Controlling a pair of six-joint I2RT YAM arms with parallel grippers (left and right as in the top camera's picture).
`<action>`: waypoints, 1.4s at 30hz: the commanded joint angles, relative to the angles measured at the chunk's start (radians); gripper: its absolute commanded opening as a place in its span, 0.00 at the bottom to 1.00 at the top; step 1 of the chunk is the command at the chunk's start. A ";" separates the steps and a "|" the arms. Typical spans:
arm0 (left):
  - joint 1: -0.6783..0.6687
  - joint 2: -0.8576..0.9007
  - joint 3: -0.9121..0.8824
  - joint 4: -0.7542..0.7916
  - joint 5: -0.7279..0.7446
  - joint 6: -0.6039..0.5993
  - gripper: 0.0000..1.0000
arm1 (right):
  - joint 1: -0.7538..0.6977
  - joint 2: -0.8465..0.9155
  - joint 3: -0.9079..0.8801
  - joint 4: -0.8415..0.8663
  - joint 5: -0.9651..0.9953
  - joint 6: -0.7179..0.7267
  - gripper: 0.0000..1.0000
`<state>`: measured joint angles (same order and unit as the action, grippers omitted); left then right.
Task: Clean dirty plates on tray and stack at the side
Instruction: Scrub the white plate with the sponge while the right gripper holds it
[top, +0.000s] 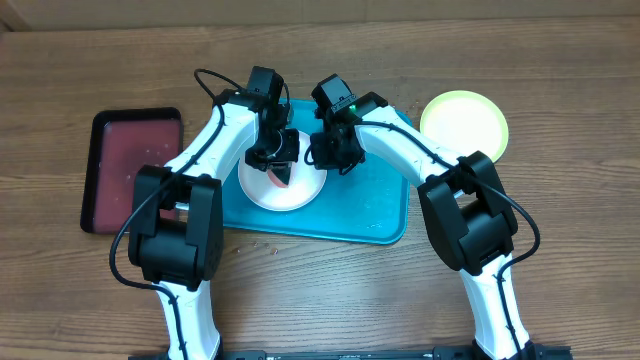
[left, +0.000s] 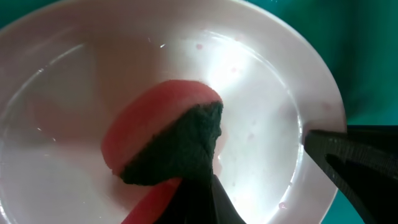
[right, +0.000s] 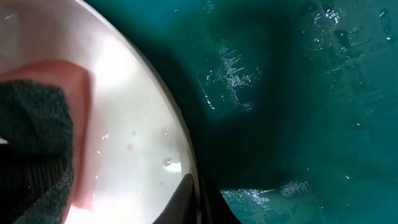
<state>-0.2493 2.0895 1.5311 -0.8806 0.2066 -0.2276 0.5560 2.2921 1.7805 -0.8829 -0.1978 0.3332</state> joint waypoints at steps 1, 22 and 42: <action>-0.014 0.021 0.022 -0.028 0.031 0.027 0.04 | -0.002 0.028 -0.021 0.000 0.048 -0.007 0.04; 0.030 0.021 -0.008 0.072 -0.188 -0.018 0.04 | -0.002 0.028 -0.021 -0.004 0.048 -0.007 0.04; -0.064 0.026 -0.025 -0.025 -0.024 -0.038 0.04 | -0.002 0.028 -0.021 -0.002 0.047 -0.008 0.04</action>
<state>-0.3031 2.0930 1.5284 -0.8661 0.1867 -0.2821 0.5560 2.2921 1.7805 -0.8833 -0.1982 0.3332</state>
